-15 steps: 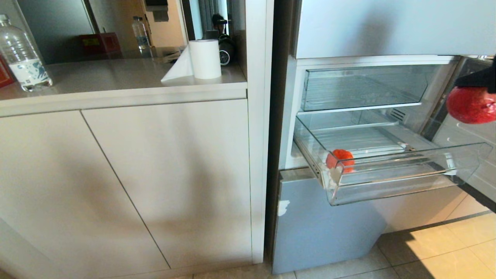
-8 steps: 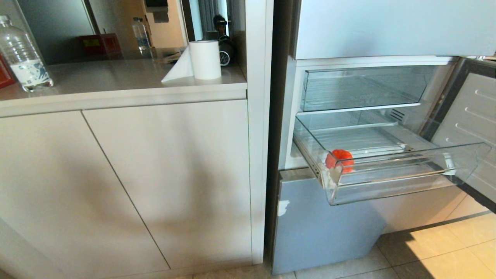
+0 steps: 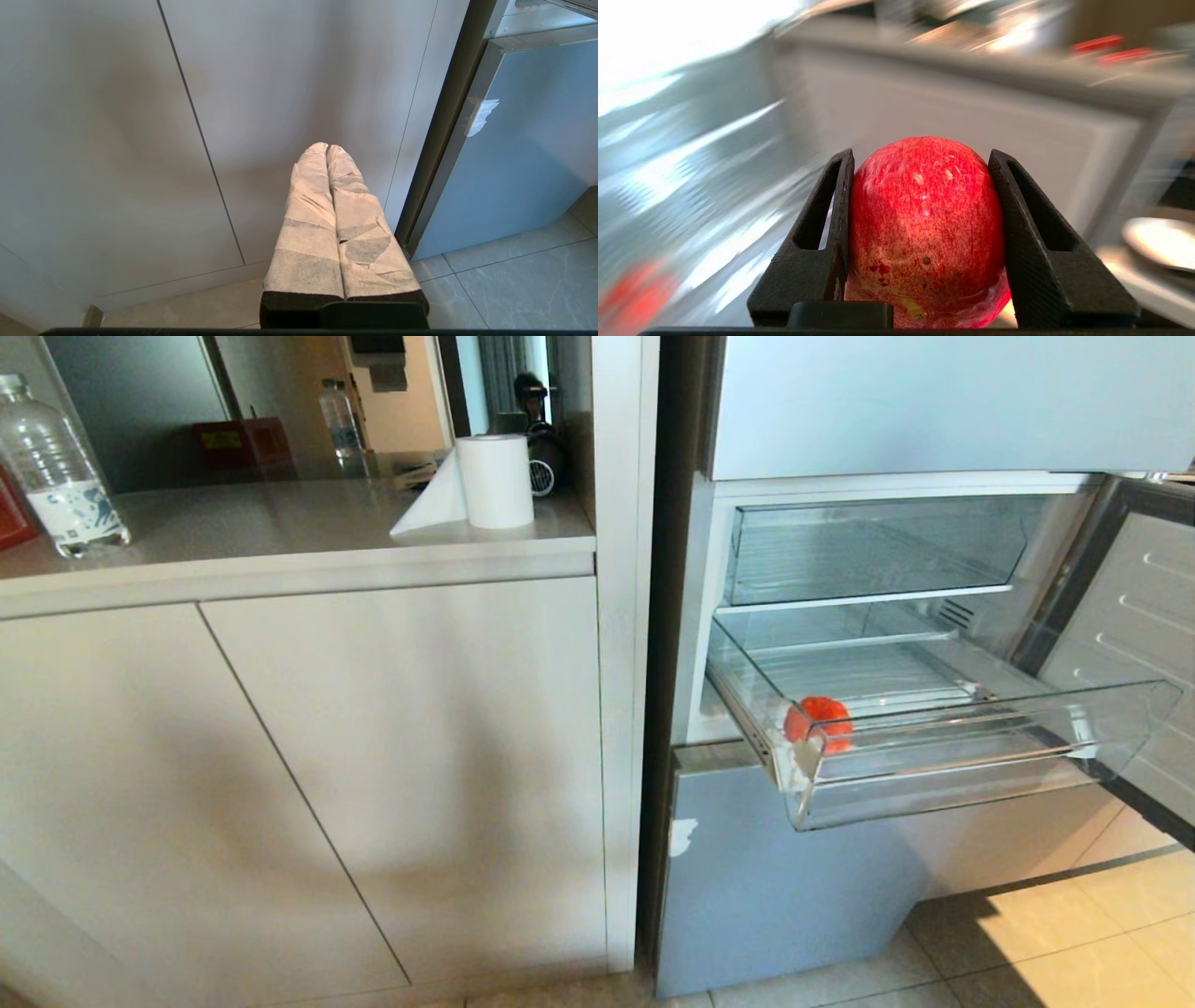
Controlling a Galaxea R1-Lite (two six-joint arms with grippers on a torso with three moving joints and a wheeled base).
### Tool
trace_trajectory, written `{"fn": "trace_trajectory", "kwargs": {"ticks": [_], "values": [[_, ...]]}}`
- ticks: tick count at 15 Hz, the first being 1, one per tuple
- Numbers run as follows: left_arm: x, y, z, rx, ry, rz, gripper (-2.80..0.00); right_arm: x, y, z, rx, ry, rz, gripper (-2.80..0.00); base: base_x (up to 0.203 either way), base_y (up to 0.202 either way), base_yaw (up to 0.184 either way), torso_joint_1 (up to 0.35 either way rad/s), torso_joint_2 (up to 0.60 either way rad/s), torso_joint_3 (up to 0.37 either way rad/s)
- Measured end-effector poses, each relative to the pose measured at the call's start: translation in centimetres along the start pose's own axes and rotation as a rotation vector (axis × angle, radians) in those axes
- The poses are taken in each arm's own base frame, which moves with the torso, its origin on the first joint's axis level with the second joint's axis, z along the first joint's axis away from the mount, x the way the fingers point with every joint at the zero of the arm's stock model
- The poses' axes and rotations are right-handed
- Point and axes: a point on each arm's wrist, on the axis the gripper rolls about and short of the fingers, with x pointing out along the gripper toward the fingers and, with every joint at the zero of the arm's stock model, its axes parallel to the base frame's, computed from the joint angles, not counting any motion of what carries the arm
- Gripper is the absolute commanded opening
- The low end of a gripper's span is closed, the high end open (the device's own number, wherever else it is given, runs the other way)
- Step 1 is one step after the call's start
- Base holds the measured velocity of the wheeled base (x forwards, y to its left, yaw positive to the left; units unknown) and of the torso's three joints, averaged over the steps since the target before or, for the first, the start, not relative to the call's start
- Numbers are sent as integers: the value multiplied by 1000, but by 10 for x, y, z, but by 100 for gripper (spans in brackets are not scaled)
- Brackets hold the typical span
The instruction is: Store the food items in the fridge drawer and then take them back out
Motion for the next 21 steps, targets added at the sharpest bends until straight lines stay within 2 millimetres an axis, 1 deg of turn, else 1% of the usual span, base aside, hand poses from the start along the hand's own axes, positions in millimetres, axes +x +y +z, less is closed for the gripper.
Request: {"fn": "trace_trajectory", "kwargs": {"ticks": [2,4,6,9,11,13,16,18,19,21], "values": [[0,0,0,0,0,0,-280,16,-5,9,-17,-94,-174,-280,0,0,0,0,0,0],[0,0,0,0,0,0,-280,37,-16,18,-49,-173,-311,-280,0,0,0,0,0,0],[0,0,0,0,0,0,-280,64,-34,27,-71,-238,-406,-280,0,0,0,0,0,0],[0,0,0,0,0,0,-280,107,-73,36,-97,-306,-525,-280,0,0,0,0,0,0],[0,0,0,0,0,0,-280,137,-108,38,-110,-330,-594,-280,0,0,0,0,0,0],[0,0,0,0,0,0,-280,164,-148,38,-120,-337,-659,-280,0,0,0,0,0,0],[0,0,0,0,0,0,-280,196,-213,37,-139,-344,-754,-280,0,0,0,0,0,0],[0,0,0,0,0,-1,-280,213,-258,26,-143,-326,-803,-280,0,0,0,0,0,0],[0,0,0,0,0,0,-280,220,-283,14,-141,-303,-827,-280,0,0,0,0,0,0],[0,0,0,0,0,0,-280,231,-322,-12,-132,-249,-856,-280,0,0,0,0,0,0]]}}
